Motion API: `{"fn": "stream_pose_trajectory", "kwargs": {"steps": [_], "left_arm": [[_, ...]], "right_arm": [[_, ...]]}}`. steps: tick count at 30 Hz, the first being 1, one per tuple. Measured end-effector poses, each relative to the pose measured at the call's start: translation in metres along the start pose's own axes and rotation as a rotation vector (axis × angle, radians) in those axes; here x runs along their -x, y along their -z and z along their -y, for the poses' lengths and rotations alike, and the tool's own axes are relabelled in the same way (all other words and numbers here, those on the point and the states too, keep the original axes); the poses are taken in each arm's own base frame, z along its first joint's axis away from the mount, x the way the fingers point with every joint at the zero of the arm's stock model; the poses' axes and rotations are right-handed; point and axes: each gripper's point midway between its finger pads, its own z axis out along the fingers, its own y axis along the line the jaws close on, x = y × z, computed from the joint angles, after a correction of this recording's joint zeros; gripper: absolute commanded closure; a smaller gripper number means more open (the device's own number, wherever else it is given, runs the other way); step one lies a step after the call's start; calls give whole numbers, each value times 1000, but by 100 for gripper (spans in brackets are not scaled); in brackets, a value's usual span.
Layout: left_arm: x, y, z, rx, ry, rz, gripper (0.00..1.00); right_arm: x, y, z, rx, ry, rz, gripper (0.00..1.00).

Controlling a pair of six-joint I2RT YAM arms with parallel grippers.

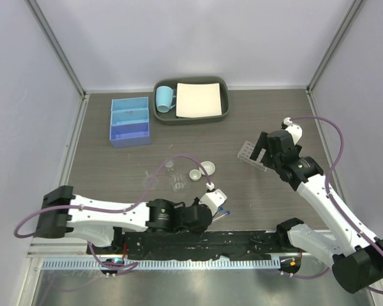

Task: Organize the chemistry lab equipment

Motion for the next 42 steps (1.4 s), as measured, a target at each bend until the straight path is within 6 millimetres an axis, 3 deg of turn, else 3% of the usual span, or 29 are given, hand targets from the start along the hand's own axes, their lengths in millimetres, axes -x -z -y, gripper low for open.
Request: {"fn": "stream_pose_trajectory", "kwargs": {"steps": [6, 11, 18, 23, 28, 34, 42], "left_arm": [[48, 57, 8, -135, 37, 170, 99], [65, 82, 13, -243, 48, 253, 99], [78, 89, 11, -380, 76, 310, 99], [84, 83, 7, -479, 103, 319, 100], [96, 79, 11, -579, 102, 338, 99], [97, 72, 26, -678, 64, 324, 100], [104, 69, 27, -724, 54, 338, 100]], "right_arm": [[-5, 26, -18, 166, -2, -32, 2], [-21, 76, -57, 498, 7, -122, 4], [-50, 150, -84, 890, 35, -247, 10], [-63, 186, -88, 1046, 31, -319, 15], [-75, 197, -87, 1101, 14, -386, 19], [-89, 193, -85, 1097, -6, -450, 28], [-87, 194, -88, 1109, -21, -465, 39]]}}
